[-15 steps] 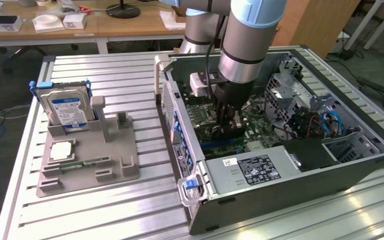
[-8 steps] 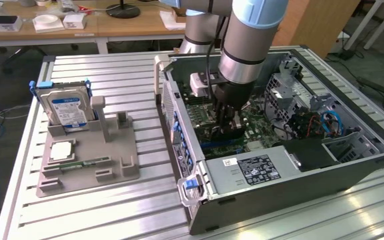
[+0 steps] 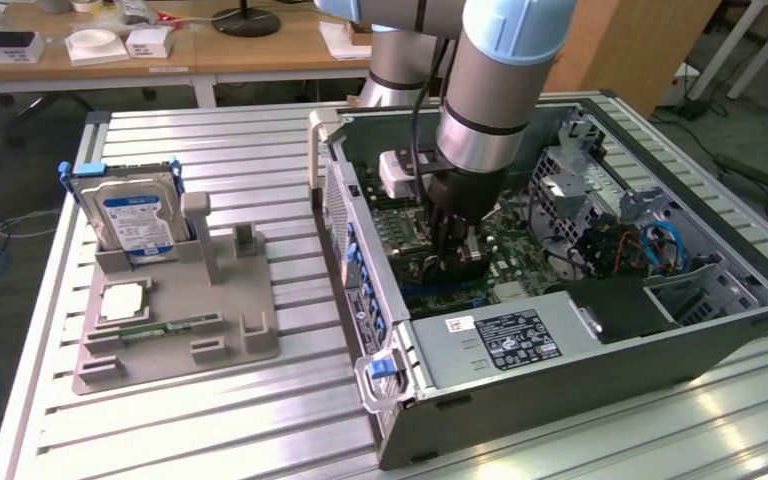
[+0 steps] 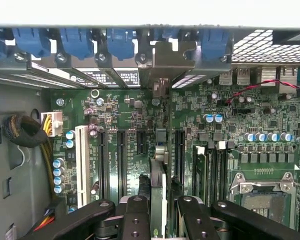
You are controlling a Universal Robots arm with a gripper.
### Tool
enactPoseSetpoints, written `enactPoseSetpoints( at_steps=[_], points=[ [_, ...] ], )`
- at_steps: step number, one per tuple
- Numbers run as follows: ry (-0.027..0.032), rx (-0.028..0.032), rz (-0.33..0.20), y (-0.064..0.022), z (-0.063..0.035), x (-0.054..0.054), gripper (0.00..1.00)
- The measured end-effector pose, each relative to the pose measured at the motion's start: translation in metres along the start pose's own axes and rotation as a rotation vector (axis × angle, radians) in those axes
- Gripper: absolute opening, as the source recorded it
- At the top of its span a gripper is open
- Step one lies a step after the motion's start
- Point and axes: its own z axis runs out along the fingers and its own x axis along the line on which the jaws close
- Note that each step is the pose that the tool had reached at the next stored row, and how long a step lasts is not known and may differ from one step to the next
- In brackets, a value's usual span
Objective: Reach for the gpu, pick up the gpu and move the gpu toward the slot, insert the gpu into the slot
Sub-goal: 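Insert the gpu into the slot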
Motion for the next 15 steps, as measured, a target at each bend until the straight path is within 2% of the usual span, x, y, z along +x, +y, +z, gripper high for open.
enactPoseSetpoints(
  at_steps=[15],
  points=[
    [-0.0008, 0.0005, -0.001, -0.0001, 0.0022, 0.0, 0.26]
  ],
)
